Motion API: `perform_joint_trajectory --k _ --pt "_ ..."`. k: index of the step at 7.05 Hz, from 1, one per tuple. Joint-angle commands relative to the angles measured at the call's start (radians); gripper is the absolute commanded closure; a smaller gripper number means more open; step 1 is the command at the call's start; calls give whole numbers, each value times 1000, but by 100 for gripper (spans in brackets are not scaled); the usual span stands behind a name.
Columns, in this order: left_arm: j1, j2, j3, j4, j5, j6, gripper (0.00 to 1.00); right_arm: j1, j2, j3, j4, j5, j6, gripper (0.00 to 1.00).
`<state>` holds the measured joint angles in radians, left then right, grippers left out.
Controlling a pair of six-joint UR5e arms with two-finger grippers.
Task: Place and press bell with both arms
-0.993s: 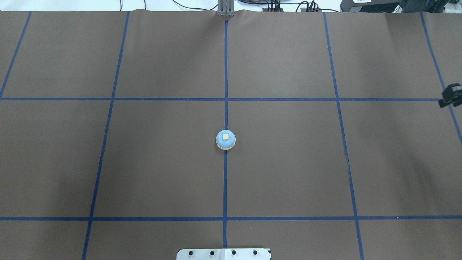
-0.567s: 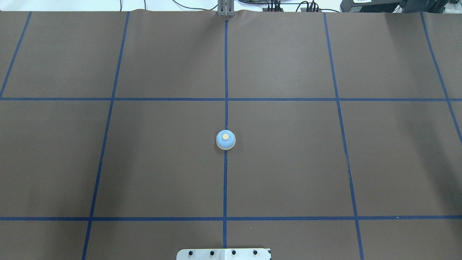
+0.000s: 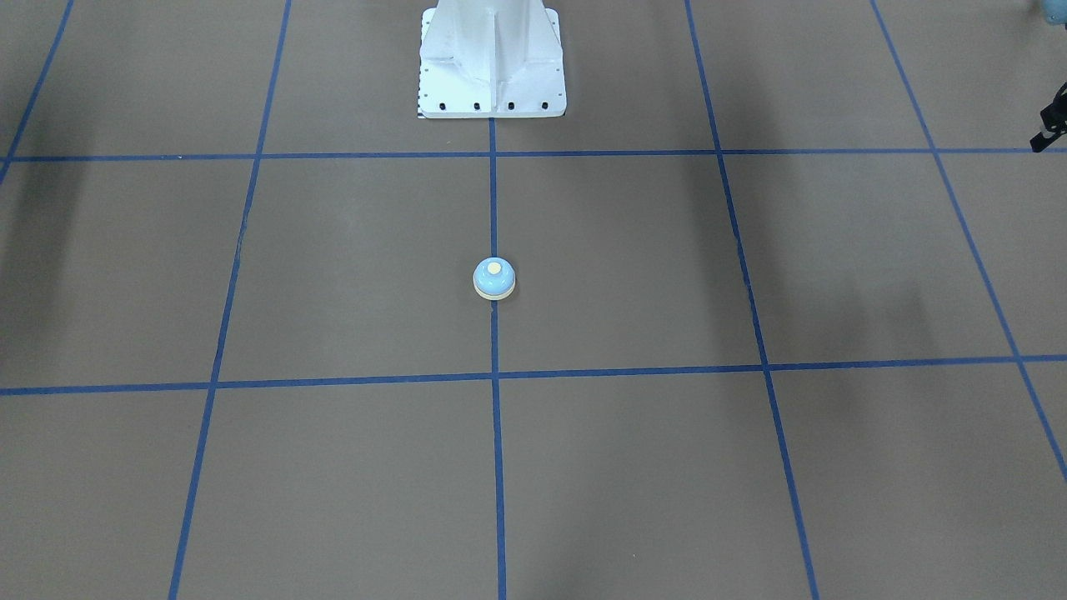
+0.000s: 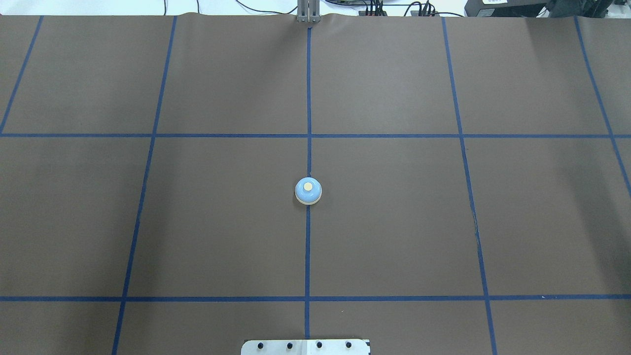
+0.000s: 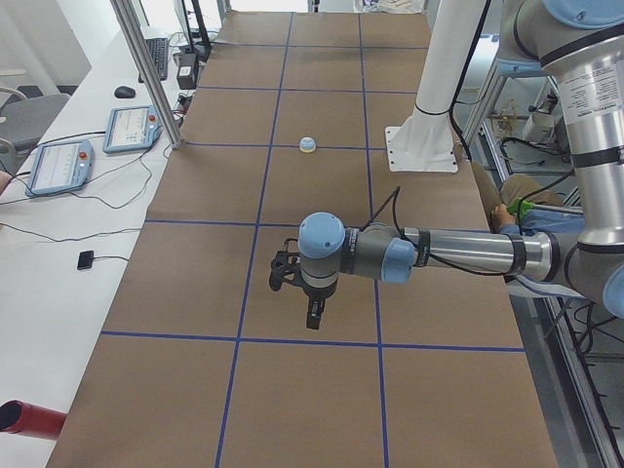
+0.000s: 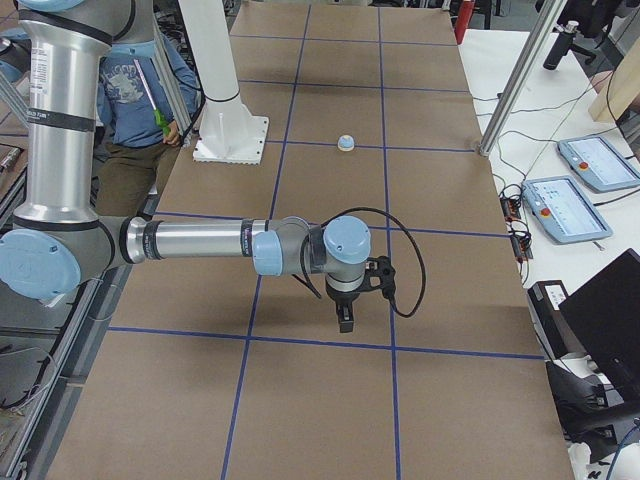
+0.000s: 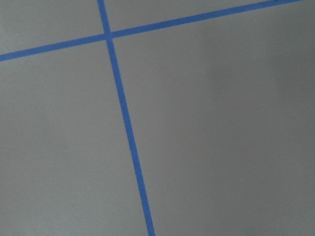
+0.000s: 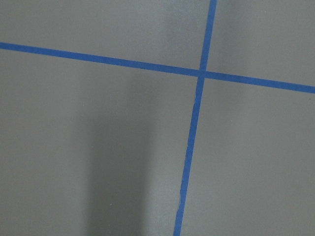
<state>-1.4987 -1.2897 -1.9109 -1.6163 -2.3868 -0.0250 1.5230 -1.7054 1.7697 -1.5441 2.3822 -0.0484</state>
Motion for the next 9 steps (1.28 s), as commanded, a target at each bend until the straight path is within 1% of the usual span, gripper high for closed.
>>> perform_joint_trajectory --k 1,2,3,7,9 --pt "-29 -31 -16 111 -23 -1 1 -23 9 25 -2 -15 10 0" --pt "-31 -28 9 113 -23 -1 1 -26 9 27 -5 -14 13 0" --pt "-35 -17 7 105 -23 2 1 -32 9 28 -5 -15 19 0" --pt "-38 -26 9 96 -14 7 0 -32 9 42 -8 -18 19 0" --pt "-38 -28 3 96 -12 7 0 -34 7 42 -8 -34 19 0"
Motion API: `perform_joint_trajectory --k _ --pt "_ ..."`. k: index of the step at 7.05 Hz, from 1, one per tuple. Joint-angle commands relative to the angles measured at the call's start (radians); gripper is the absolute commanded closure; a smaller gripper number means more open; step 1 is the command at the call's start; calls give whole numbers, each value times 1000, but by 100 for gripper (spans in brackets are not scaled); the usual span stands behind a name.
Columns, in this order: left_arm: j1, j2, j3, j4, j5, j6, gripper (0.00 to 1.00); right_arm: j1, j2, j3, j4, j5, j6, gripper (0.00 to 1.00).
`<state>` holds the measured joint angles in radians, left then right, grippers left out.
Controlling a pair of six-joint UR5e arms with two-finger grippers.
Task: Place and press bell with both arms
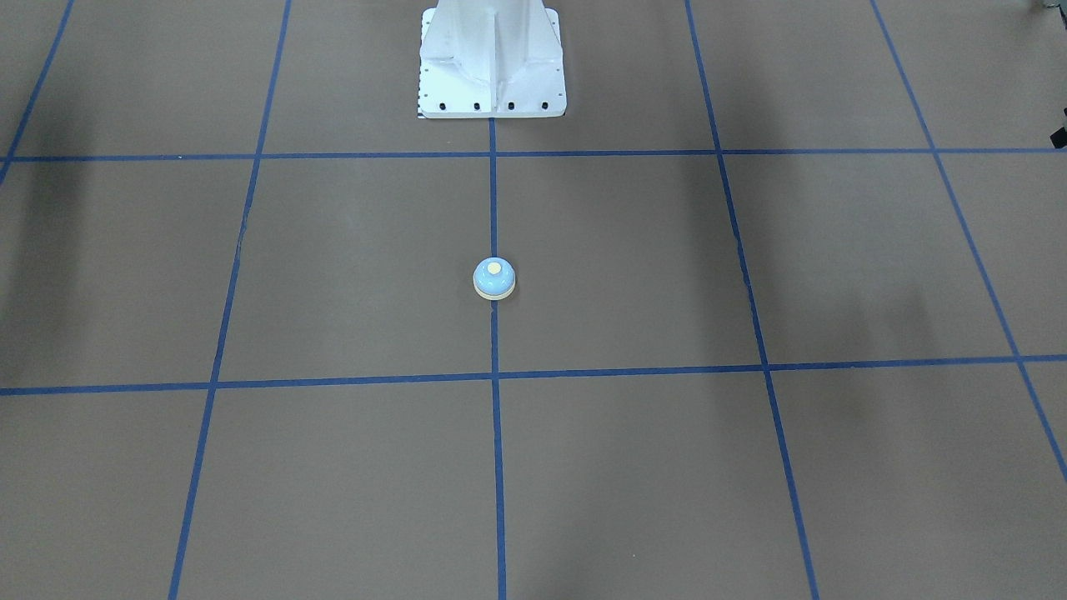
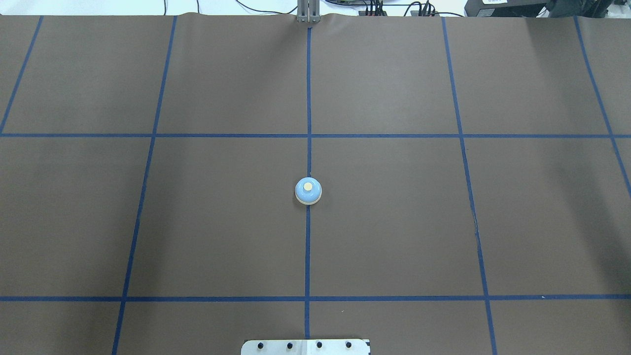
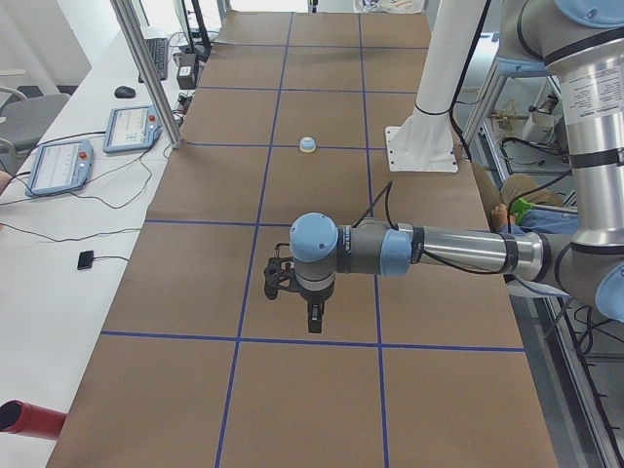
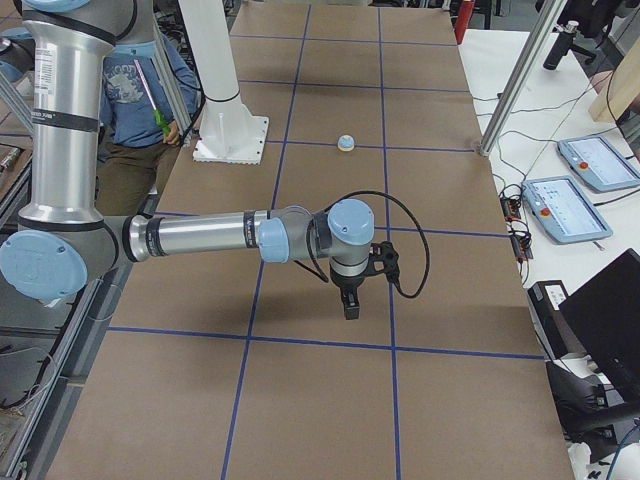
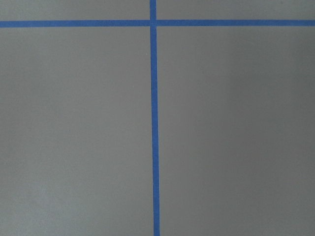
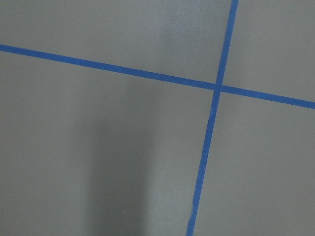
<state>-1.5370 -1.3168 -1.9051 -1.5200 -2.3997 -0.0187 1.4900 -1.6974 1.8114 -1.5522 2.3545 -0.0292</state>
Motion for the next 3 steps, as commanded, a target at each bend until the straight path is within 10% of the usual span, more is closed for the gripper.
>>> perform_joint_trajectory --k 1,3 --pt "0 1 0 0 1 2 0 -1 -1 0 -3 -7 0 0" --pt "0 1 -5 0 1 0 0 -1 -1 0 -3 -8 0 0"
